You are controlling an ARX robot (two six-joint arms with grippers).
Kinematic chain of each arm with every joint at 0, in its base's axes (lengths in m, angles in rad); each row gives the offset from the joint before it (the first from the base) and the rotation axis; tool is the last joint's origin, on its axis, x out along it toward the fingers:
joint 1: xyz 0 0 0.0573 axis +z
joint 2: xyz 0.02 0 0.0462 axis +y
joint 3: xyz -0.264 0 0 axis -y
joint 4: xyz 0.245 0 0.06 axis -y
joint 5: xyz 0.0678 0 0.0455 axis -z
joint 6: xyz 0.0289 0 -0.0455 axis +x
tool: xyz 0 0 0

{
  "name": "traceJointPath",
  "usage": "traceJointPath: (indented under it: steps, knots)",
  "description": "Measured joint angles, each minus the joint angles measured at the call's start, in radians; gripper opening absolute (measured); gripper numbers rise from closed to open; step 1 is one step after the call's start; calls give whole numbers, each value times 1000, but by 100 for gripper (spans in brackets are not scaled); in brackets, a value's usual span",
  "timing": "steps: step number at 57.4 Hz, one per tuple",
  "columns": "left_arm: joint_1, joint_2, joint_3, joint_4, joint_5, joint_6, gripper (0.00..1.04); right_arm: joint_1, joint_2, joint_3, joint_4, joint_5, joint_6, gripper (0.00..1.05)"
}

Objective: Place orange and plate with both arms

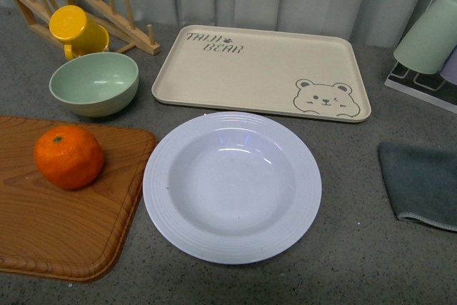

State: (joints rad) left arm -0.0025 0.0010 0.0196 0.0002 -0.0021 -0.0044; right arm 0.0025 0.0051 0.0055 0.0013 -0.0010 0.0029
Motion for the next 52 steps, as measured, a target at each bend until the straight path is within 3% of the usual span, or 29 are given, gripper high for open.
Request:
traceJointPath:
  steps: [52]
  knots:
    - [0, 0, 0, 0, 0, 0, 98, 0, 0, 0, 0, 0, 0, 95]
